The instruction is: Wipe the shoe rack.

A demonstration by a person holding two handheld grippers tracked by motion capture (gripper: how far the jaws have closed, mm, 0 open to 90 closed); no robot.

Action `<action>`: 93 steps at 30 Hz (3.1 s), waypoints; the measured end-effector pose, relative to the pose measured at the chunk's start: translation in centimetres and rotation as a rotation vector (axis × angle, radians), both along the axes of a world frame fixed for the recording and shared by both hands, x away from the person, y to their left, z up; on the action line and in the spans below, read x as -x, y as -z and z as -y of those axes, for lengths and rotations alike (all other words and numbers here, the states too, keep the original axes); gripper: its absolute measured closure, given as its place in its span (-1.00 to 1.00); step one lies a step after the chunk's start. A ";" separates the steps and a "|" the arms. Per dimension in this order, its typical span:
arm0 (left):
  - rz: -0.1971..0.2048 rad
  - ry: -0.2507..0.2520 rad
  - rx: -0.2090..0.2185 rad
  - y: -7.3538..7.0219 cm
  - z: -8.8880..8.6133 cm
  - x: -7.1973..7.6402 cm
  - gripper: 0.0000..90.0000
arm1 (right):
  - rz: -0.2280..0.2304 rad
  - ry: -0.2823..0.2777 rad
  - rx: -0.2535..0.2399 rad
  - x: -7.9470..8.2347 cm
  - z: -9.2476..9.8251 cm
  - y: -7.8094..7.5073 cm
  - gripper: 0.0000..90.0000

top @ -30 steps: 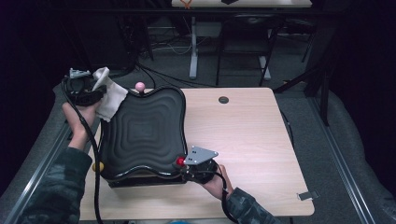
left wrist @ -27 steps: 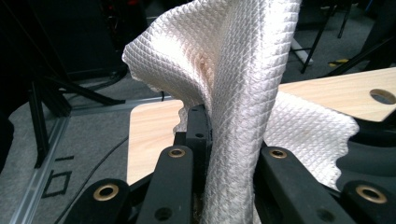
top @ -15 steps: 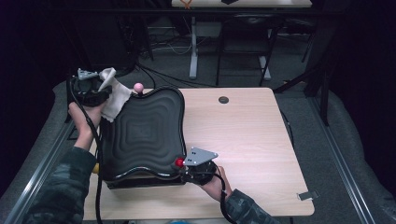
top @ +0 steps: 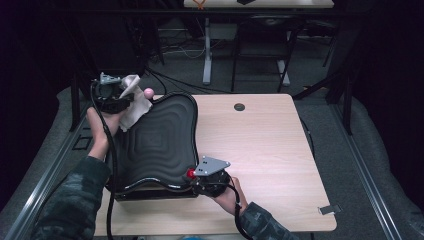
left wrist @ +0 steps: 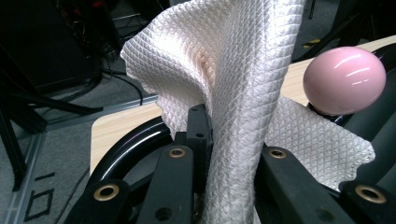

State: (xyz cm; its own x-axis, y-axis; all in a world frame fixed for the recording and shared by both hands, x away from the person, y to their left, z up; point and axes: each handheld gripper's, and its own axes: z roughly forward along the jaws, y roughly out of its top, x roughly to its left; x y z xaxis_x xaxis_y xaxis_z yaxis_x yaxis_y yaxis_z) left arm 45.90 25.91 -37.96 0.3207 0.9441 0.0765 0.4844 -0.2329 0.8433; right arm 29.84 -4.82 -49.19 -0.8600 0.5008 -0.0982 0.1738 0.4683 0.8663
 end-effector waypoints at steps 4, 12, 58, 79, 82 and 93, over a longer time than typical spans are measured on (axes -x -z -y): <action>-0.006 0.000 0.001 0.0 0.0 0.0 0.80 | -0.001 0.011 0.013 0.1 -0.1 -0.2 0.33; -0.015 0.028 0.024 0.1 0.4 0.1 0.80 | -0.016 0.008 0.020 0.0 -0.1 -0.3 0.33; 0.098 -0.024 0.154 -3.4 -3.8 2.1 0.81 | 0.014 0.010 0.023 0.1 -0.3 -0.1 0.33; 0.056 0.165 0.030 -3.5 6.1 -0.2 0.81 | 0.017 0.008 0.024 0.1 -0.3 0.0 0.33; 0.039 0.190 0.029 -3.4 6.3 0.0 0.82 | 0.017 0.010 0.024 0.1 -0.3 0.0 0.33; -0.028 0.228 -0.022 -1.8 6.3 0.9 0.83 | 0.018 0.010 0.023 0.1 -0.3 0.0 0.33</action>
State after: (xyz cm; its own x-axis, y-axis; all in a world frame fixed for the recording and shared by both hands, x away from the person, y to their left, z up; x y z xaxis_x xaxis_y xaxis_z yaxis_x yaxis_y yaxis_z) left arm 45.04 19.66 -36.19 0.5280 0.8450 0.0847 0.4401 -0.3575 0.8237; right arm 29.69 -4.54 -49.16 -0.8528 0.5069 -0.1255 0.1630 0.4867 0.8582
